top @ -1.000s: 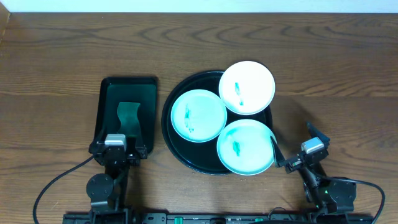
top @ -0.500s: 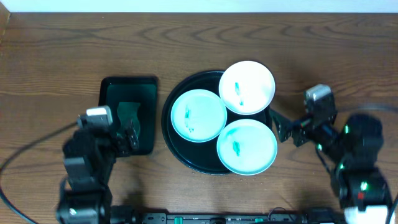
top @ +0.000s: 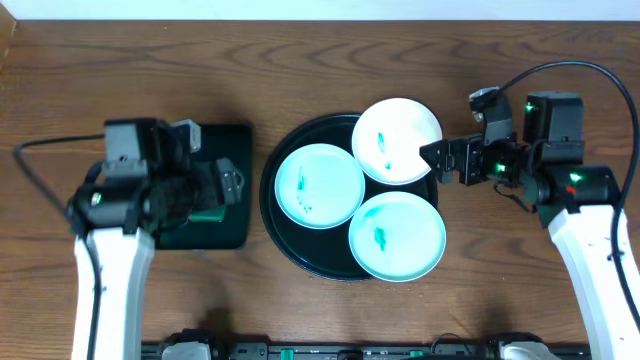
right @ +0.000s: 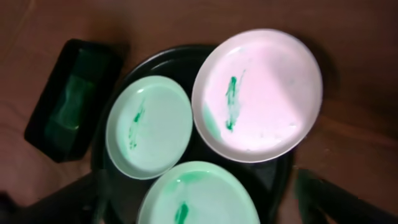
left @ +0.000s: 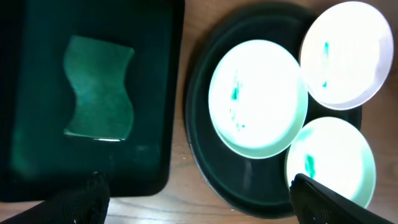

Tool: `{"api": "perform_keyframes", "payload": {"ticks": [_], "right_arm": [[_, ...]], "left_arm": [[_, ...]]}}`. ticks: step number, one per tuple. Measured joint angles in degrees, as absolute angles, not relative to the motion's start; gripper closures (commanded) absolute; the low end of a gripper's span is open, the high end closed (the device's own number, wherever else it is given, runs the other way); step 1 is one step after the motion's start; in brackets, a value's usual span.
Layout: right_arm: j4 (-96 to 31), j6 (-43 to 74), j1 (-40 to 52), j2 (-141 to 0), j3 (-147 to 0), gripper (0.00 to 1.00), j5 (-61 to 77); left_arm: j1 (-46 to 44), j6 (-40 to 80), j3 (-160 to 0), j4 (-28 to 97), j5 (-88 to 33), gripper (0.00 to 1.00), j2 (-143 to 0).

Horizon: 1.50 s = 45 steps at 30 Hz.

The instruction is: Clean dirty plates on tray and stack at the side

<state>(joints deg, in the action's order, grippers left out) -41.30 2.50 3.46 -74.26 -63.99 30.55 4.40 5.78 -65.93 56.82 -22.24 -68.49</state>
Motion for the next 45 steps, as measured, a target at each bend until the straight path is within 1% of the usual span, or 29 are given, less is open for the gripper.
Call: {"api": "perform_keyframes", "payload": {"ticks": [5,10,12,14,15,16,17,20,23,28,37,45], "right_arm": [[-41.32,5.93,5.69,-77.58,-64.18,0.16,30.83],[-43.92,12.27,15.11,-86.54,-69.45,0.34,25.45],[-45.06,14.83,17.87,-90.37,-72.07,0.39,23.59],[-46.24,17.17,21.02,-95.5,-75.18,0.42,21.32],[-46.74,17.96,22.04,-97.25,-76.12,0.47,20.36],[-47.33,18.96,23.27,-99.55,-77.25,0.54,18.74],[-47.44,19.92,24.16,-101.01,-77.84,0.57,17.87],[-47.51,22.9,26.74,-105.89,-79.05,0.56,13.21],[-47.29,24.62,27.86,-109.82,-79.07,0.59,9.3],[-45.08,25.02,28.1,-113.99,-79.09,0.69,7.29],[-42.61,23.35,28.34,-115.13,-79.44,0.68,6.61],[-44.69,20.47,30.0,-115.13,-80.42,0.59,6.74]], "left_arm": [[4.4,8.84,-65.93,52.45,-23.2,0.07,-74.56],[4.4,11.81,-66.5,52.07,-18.48,0.08,-75.16],[4.4,12.12,-67.7,52.51,-16.47,0.08,-75.16],[4.4,12.25,-71.0,54.35,-13.04,0.09,-75.22],[4.4,12.23,-72.88,55.55,-11.11,0.09,-75.22],[4.4,12.21,-74.32,56.47,-9.52,0.09,-75.2],[4.4,12.16,-75.33,57.21,-8.25,0.09,-75.16],[4.4,10.44,-77.71,59.88,-3.77,0.08,-75.05],[4.4,8.14,-77.78,61.98,-1.48,0.09,-75.05],[4.4,6.96,-77.78,62.41,-0.62,0.08,-75.05],[4.4,5.72,-77.78,62.43,0.01,0.08,-75.07],[4.4,4.86,-77.78,62.61,-0.01,0.08,-75.11]]}}
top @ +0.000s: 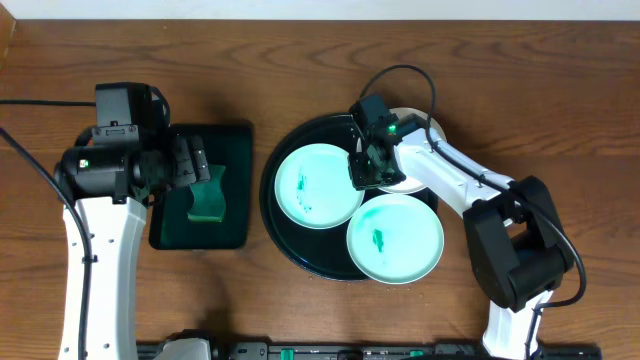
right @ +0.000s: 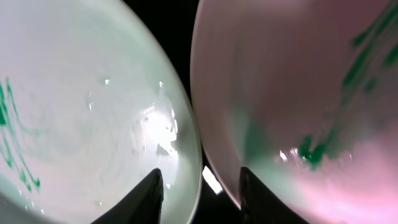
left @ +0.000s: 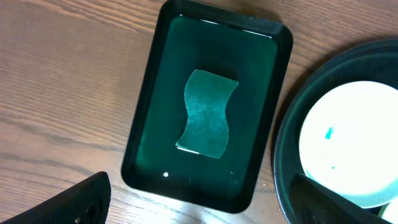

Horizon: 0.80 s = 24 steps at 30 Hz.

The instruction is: Clean dirty plates on tray and stack at the side

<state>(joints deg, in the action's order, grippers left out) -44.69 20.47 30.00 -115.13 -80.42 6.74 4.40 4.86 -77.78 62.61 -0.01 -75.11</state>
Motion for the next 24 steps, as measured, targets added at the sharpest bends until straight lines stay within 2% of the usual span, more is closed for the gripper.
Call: {"api": "perform_keyframes", "payload": {"ticks": [7,9,12,17,24], "right_arm": [[-53.87,16.25,30.3,-115.35,-89.49,0.58,5.41],[-55.7,15.86,30.7,-115.35,-90.54,0.6,5.5],[-57.87,16.34,31.22,-115.35,-90.19,0.69,5.78],[-54.83,20.43,32.16,-115.35,-86.61,0.74,5.76],[-49.32,24.45,33.89,-115.44,-82.0,0.74,4.84]], "left_arm": [[4.4,4.62,-77.78,62.61,0.01,0.08,-75.11],[4.4,4.54,-77.78,62.61,0.01,0.08,-75.11],[4.4,3.86,-77.78,62.63,0.01,0.08,-75.11],[4.4,1.85,-77.78,62.61,0.03,0.08,-75.2],[4.4,0.58,-77.71,62.63,0.03,0.08,-76.31]]}}
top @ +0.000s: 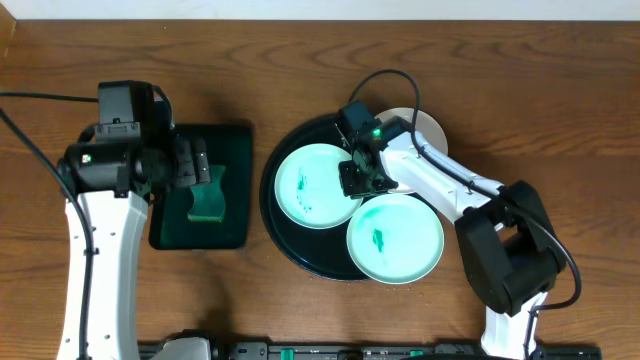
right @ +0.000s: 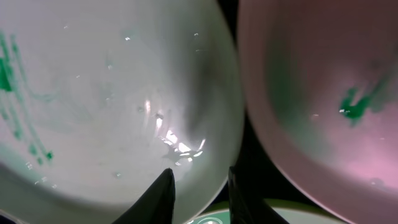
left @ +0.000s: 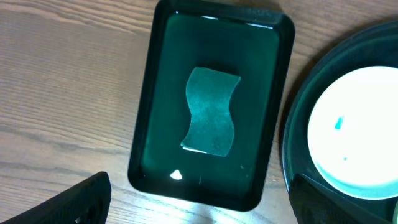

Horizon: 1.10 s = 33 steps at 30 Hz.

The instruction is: Clean dirty plates on tray and stack at the side

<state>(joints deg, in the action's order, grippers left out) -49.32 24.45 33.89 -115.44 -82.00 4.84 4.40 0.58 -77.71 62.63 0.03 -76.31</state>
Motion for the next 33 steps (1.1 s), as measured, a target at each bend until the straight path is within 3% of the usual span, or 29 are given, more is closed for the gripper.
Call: {"api": "perform_keyframes", "payload": {"ticks": [9,15,22,25,27,33], "right_arm": [[-46.65,26.57,33.98,-116.18,-79.72,0.78,3.97],[-45.17,27.64,34.04,-116.62,-79.7,0.99,3.77],[-43.11,28.51,34.06,-116.62,-79.64,0.99,4.05],[-42.74,28.49,34.06,-116.62,-79.48,0.99,4.12],[-42.65,28.49,34.06,-116.62,-79.42,0.99,4.12],[-42.5,28.49,34.06,-116.62,-79.33,0.99,4.14]], "left_arm": [[4.4,0.14,-77.69,63.02,0.03,0.09,-81.43],[4.4,-0.4,-77.65,62.76,0.14,0.16,-85.23],[4.4,-2.98,-77.6,61.93,0.23,0.16,-92.77],[4.4,-3.4,-77.58,60.12,0.19,0.25,-98.41],[4.4,-3.57,-77.56,59.9,0.19,0.39,-101.27],[4.45,-3.9,-77.54,57.87,-0.1,0.42,-107.74]]}}
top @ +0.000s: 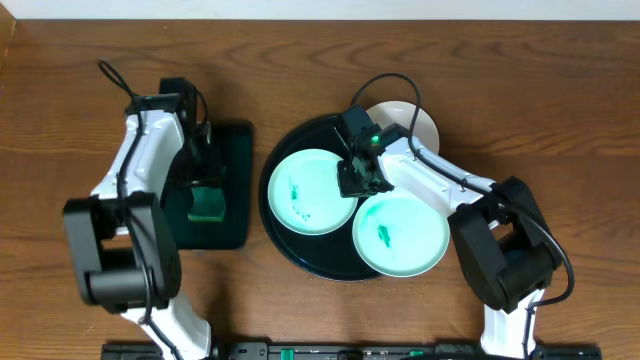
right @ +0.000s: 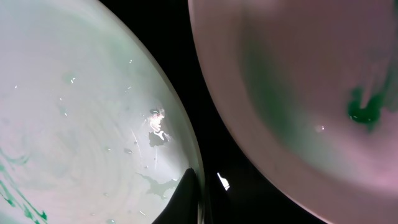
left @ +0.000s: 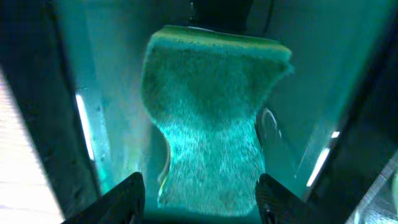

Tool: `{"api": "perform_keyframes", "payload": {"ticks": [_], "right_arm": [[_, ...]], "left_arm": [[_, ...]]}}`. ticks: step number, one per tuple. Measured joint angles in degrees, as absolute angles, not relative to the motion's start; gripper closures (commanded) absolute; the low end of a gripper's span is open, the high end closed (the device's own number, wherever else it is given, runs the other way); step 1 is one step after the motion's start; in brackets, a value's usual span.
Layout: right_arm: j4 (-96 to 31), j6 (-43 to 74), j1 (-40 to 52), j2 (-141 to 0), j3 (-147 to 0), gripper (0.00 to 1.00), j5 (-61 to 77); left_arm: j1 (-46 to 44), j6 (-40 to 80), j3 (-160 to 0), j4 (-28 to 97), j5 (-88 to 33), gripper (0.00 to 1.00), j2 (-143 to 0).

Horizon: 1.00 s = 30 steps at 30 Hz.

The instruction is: Clean dirty plates on tray and stack at the side

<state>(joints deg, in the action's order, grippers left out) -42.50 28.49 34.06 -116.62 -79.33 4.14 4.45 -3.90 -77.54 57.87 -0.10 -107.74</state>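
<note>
Three dirty plates lie on the round black tray (top: 285,235). They are a mint plate (top: 305,195) at the left, a mint plate (top: 400,238) at the front and a white plate (top: 410,122) at the back, all streaked green. My right gripper (top: 355,178) is shut on the left mint plate's right rim (right: 180,134), one finger (right: 188,194) lying inside it. The white plate (right: 298,93) lies just beside it. My left gripper (left: 200,202) is open, down in the rectangular tray, its fingers (left: 124,199) on either side of the green sponge (left: 211,118).
The rectangular dark tray (top: 235,135) holding the sponge (top: 207,207) and some liquid sits left of the round tray. Bare wooden table (top: 560,70) lies to the right and behind. The right arm's cable arcs over the white plate.
My left gripper was high above the sponge tray and is now down in it, open around the sponge. My right gripper, open astride the mint plate's rim, is now shut on it.
At first my right gripper stood right of the round tray and my left hung over the sponge tray. Then the right was low between the left mint plate and the white plate, open. It then straddled the mint rim, and now grips it while the left brackets the sponge.
</note>
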Motion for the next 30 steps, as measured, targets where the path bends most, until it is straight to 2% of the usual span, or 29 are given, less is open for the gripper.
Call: {"api": "perform_keyframes", "payload": {"ticks": [5,9,10,23,30], "right_arm": [[-42.41,28.47,34.06,-116.62,-79.33,0.98,4.16],[-42.37,28.49,34.06,-116.62,-79.31,0.99,4.14],[-42.35,28.49,34.06,-116.62,-79.31,0.99,4.14],[-42.15,28.47,34.11,-116.62,-79.26,0.99,4.1],[-41.98,28.49,34.11,-116.62,-79.2,0.99,4.27]], "left_arm": [[5.21,-3.9,-77.54,56.73,-1.85,0.45,-112.07],[5.91,-4.03,-77.54,56.07,-4.89,0.8,-115.11],[5.93,-4.32,-77.54,55.92,-5.3,0.92,-115.37],[5.91,-0.58,-77.54,56.69,-6.28,0.93,-113.73],[5.91,2.92,-77.73,56.38,-4.69,0.93,-95.07]]}}
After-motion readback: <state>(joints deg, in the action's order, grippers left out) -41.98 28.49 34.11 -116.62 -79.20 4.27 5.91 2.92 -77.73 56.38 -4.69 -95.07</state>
